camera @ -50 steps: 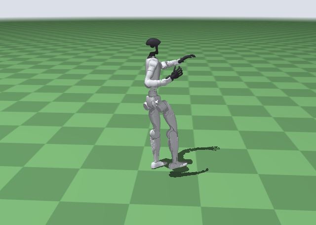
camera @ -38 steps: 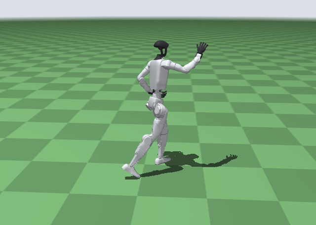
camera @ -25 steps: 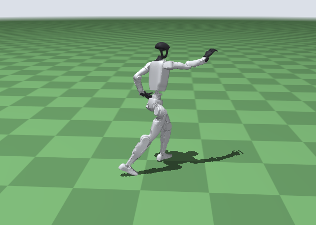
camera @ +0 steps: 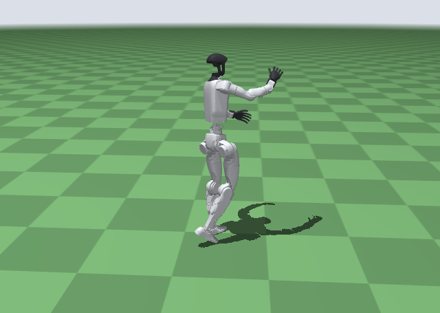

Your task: Kungfu

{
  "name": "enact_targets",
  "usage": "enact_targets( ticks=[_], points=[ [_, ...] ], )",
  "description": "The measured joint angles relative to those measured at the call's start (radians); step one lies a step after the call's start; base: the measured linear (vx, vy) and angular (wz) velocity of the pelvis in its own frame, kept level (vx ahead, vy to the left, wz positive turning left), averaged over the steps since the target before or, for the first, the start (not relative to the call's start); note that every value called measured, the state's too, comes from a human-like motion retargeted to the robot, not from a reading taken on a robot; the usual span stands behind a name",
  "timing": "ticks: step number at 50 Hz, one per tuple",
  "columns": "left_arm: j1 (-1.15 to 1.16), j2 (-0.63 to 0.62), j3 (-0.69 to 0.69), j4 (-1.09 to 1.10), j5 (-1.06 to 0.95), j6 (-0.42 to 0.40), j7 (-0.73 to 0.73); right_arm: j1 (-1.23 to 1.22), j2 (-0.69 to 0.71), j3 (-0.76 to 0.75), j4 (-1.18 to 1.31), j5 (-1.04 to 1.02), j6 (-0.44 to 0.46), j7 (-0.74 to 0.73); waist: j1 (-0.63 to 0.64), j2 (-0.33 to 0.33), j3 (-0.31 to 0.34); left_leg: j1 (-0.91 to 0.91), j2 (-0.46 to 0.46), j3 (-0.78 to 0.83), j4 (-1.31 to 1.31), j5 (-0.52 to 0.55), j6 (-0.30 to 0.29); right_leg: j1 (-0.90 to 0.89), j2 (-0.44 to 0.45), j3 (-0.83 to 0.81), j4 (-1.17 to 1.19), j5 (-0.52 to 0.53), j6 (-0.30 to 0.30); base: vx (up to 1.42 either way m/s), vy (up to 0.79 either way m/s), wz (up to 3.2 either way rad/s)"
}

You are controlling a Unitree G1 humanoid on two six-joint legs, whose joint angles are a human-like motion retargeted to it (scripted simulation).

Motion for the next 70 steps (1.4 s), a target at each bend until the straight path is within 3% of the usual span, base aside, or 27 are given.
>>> enact_targets(
  ticks=[6, 10, 14, 19, 21, 23, 24, 25, 27, 28, 30, 31, 34, 37, 40, 43, 46, 47, 50, 52, 55, 57, 60, 63, 65, 67, 70],
  points=[
    [-0.353, -0.229, -0.108, -0.043, -0.148, -0.203, 0.056, 0.069, 0.131, 0.095, -0.486, 0.423, -0.02, 0.217, -0.184, 0.018, 0.046, 0.195, -0.056, -0.098, -0.086, -0.02, 0.013, -0.189, -0.101, -0.058, -0.161, 0.029, -0.095, 0.47, -0.02, 1.16],
    [-0.503, -0.357, -0.206, -0.288, -0.325, -0.257, 0.056, 0.109, 0.182, 0.158, -0.781, 0.638, 0.029, 0.371, -0.234, 0.012, 0.087, 0.312, -0.086, -0.141, -0.114, -0.051, 0.015, -0.285, -0.152, -0.016, -0.307, 0.135, -0.072, 0.45, -0.14, 0.66],
    [-0.569, -0.425, -0.256, -0.487, -0.323, -0.288, 0.008, 0.148, 0.21, 0.202, -0.927, 0.734, 0.048, 0.426, -0.291, 0.009, 0.102, 0.41, -0.082, -0.196, -0.122, -0.081, -0.006, -0.337, -0.199, -0.011, -0.426, 0.19, -0.039, 0.66, -0.36, 0.75],
    [-0.589, -0.427, -0.293, -0.612, -0.225, -0.367, 0.128, 0.156, 0.152, 0.181, -0.996, 0.754, 0.095, 0.456, -0.335, 0.035, 0.109, 0.488, -0.045, -0.248, -0.101, -0.078, -0.058, -0.358, -0.229, -0.062, -0.478, 0.189, -0.146, 0.64, -0.43, 0.69],
    [-0.582, -0.424, -0.296, -0.633, -0.201, -0.412, 0.208, 0.158, 0.143, 0.18, -0.995, 0.763, 0.087, 0.44, -0.352, 0.038, 0.101, 0.514, -0.042, -0.266, -0.079, -0.051, -0.079, -0.337, -0.237, -0.072, -0.478, 0.239, -0.156, 0.85, -0.67, 0.76],
    [-0.563, -0.422, -0.296, -0.637, -0.168, -0.434, 0.288, 0.155, 0.136, 0.173, -0.991, 0.774, 0.07, 0.424, -0.372, 0.027, 0.085, 0.539, -0.05, -0.267, -0.044, 0.004, -0.108, -0.288, -0.246, -0.086, -0.468, 0.334, -0.104, 0.78, -0.66, 0.62],
    [-0.546, -0.422, -0.293, -0.626, -0.155, -0.43, 0.304, 0.159, 0.135, 0.167, -0.982, 0.766, 0.065, 0.418, -0.373, 0.035, 0.072, 0.543, -0.035, -0.246, -0.028, 0.063, -0.136, -0.26, -0.233, -0.125, -0.459, 0.295, -0.179, 0.86, -0.71, 0.29],
    [-0.526, -0.42, -0.29, -0.61, -0.142, -0.423, 0.313, 0.164, 0.135, 0.161, -0.973, 0.754, 0.061, 0.413, -0.369, 0.051, 0.059, 0.542, -0.01, -0.216, -0.012, 0.135, -0.169, -0.234, -0.21, -0.177, -0.45, 0.209, -0.31, 0.87, -0.71, -0.05],
    [-0.459, -0.416, -0.252, -0.536, -0.075, -0.419, 0.288, 0.214, 0.136, 0.139, -0.93, 0.7, 0.055, 0.425, -0.342, 0.071, -0.005, 0.501, 0.01, -0.112, 0.093, 0.363, -0.273, -0.231, -0.193, -0.202, -0.394, 0.129, -0.329, 0.86, -0.62, -0.27],
    [-0.417, -0.412, -0.22, -0.478, -0.016, -0.417, 0.264, 0.267, 0.138, 0.123, -0.905, 0.665, 0.046, 0.454, -0.323, 0.053, -0.017, 0.465, -0.004, -0.056, 0.196, 0.472, -0.322, -0.237, -0.221, -0.147, -0.344, 0.099, -0.296, 0.79, -0.44, -0.51],
    [-0.348, -0.373, -0.194, -0.328, 0.148, -0.399, 0.276, 0.346, 0.121, 0.136, -0.809, 0.583, 0.028, 0.454, -0.28, -0.016, 0.002, 0.367, -0.03, 0.075, 0.466, 0.717, -0.338, -0.21, -0.277, -0.043, -0.279, 0.052, -0.258, 0.66, -0.37, -0.78],
    [-0.305, -0.34, -0.172, -0.232, 0.27, -0.364, 0.278, 0.4, 0.124, 0.129, -0.748, 0.537, 0.035, 0.451, -0.261, -0.028, 0.013, 0.296, -0.027, 0.064, 0.626, 0.717, -0.338, -0.152, -0.255, -0.066, -0.294, 0.033, -0.274, 0.56, -0.49, -0.98],
    [-0.129, -0.223, -0.073, 0.015, 0.644, -0.197, 0.186, 0.584, 0.145, 0.087, -0.526, 0.37, 0.094, 0.486, -0.227, -0.039, 0.017, 0.019, 0.069, 0.118, 1.085, 0.527, -0.22, -0.027, -0.163, -0.077, -0.35, 0.006, -0.339, 0.63, -0.6, -0.89],
    [0.073, -0.181, 0.052, 0.185, 0.931, -0.003, 0.077, 0.791, 0.145, -0.028, -0.3, 0.068, 0.222, 0.526, -0.16, -0.008, 0.025, -0.285, 0.213, 0.156, 1.318, 0.369, -0.086, 0.017, -0.053, -0.025, -0.385, -0.001, -0.398, 0.66, -0.51, -0.85],
    [0.26, -0.146, 0.161, 0.354, 0.986, 0.077, 0.075, 0.978, 0.114, -0.128, -0.121, -0.333, 0.286, 0.591, -0.078, 0.015, 0.081, -0.565, 0.328, 0.205, 1.27, 0.304, 0.061, 0.077, 0.045, 0.029, -0.405, -0.011, -0.434, 0.49, -0.26, -1.43],
    [0.444, -0.165, 0.201, 0.464, 0.928, 0.148, 0.032, 1.201, 0.09, -0.227, 0.002, -0.722, 0.387, 0.621, 0.069, -0.01, 0.128, -0.717, 0.366, 0.328, 0.833, 0.361, 0.13, 0.15, 0.065, 0.116, -0.413, -0.013, -0.449, 0.43, 0.0, -2.15],
    [0.627, -0.242, 0.267, 0.441, 0.879, 0.173, 0.014, 1.404, 0.104, -0.278, 0.057, -0.827, 0.407, 0.679, 0.166, -0.062, 0.176, -0.731, 0.26, 0.253, 0.226, 0.583, 0.028, 0.215, 0.034, 0.188, -0.404, -0.016, -0.454, 0.32, 0.0, -1.55],
    [0.688, -0.27, 0.282, 0.421, 0.852, 0.171, 0.004, 1.471, 0.109, -0.28, 0.056, -0.804, 0.405, 0.706, 0.192, -0.073, 0.19, -0.734, 0.236, 0.207, 0.071, 0.599, 0.003, 0.23, 0.025, 0.202, -0.399, -0.014, -0.458, 0.23, 0.02, -1.29],
    [0.852, -0.349, 0.267, 0.354, 0.756, 0.142, -0.056, 1.646, 0.119, -0.287, 0.027, -0.657, 0.361, 0.795, 0.228, -0.086, 0.196, -0.824, 0.23, 0.199, 0.023, 0.31, 0.057, 0.219, -0.01, 0.158, -0.376, -0.004, -0.46, 0.35, 0.1, -0.57],
    [0.947, -0.393, 0.199, 0.285, 0.645, 0.139, -0.135, 1.705, 0.122, -0.28, 0.004, -0.542, 0.349, 0.844, 0.194, -0.075, 0.203, -0.87, 0.258, 0.226, 0.24, 0.268, 0.115, 0.196, -0.033, 0.08, -0.333, -0.021, -0.46, 0.2, 0.26, 0.15],
    [1.047, -0.445, 0.155, 0.172, 0.575, 0.11, -0.311, 1.743, 0.15, -0.261, -0.028, -0.45, 0.336, 0.875, 0.146, -0.097, 0.218, -0.87, 0.233, 0.217, 0.58, 0.325, 0.149, 0.174, -0.078, 0.03, -0.271, -0.082, -0.46, 0.19, 0.12, 0.23],
    [1.103, -0.447, 0.124, 0.086, 0.573, 0.096, -0.425, 1.764, 0.183, -0.252, -0.036, -0.439, 0.32, 0.864, 0.097, -0.085, 0.202, -0.852, 0.268, 0.227, 0.807, 0.286, 0.124, 0.159, -0.048, 0.016, -0.272, -0.161, -0.46, 0.2, -0.14, 1.05],
    [1.165, -0.438, 0.097, -0.025, 0.62, 0.053, -0.543, 1.761, 0.235, -0.22, -0.018, -0.413, 0.313, 0.836, 0.007, -0.035, 0.168, -0.855, 0.361, 0.177, 1.175, 0.217, 0.142, 0.128, 0.055, 0.023, -0.302, -0.253, -0.46, 0.19, -0.23, 1.62],
    [1.16, -0.394, 0.075, -0.064, 0.721, 0.02, -0.588, 1.74, 0.261, -0.21, 0.02, -0.495, 0.328, 0.831, -0.06, -0.016, 0.123, -0.74, 0.399, 0.129, 1.41, 0.194, 0.043, 0.088, 0.083, -0.024, -0.323, -0.279, -0.46, 0.2, -0.27, 1.47],
    [1.14, -0.361, 0.085, -0.081, 0.835, 0.046, -0.568, 1.726, 0.257, -0.215, 0.041, -0.571, 0.329, 0.847, -0.091, -0.033, 0.086, -0.628, 0.349, 0.135, 1.506, 0.205, -0.063, 0.071, 0.071, -0.021, -0.341, -0.292, -0.46, 0.17, -0.21, 0.99],
    [1.109, -0.339, 0.119, -0.104, 0.956, 0.131, -0.467, 1.718, 0.257, -0.222, 0.066, -0.616, 0.333, 0.847, -0.147, -0.058, 0.044, -0.542, 0.229, 0.135, 1.552, 0.197, -0.162, 0.048, 0.051, -0.015, -0.351, -0.302, -0.46, 0.2, -0.21, 1.11],
    [1.038, -0.334, 0.19, -0.142, 1.023, 0.28, -0.204, 1.711, 0.256, -0.247, 0.088, -0.651, 0.373, 0.797, -0.195, -0.077, -0.001, -0.452, 0.163, 0.141, 1.578, 0.167, -0.195, 0.034, 0.033, -0.021, -0.365, -0.319, -0.454, 0.29, -0.16, 0.75]
  ],
)
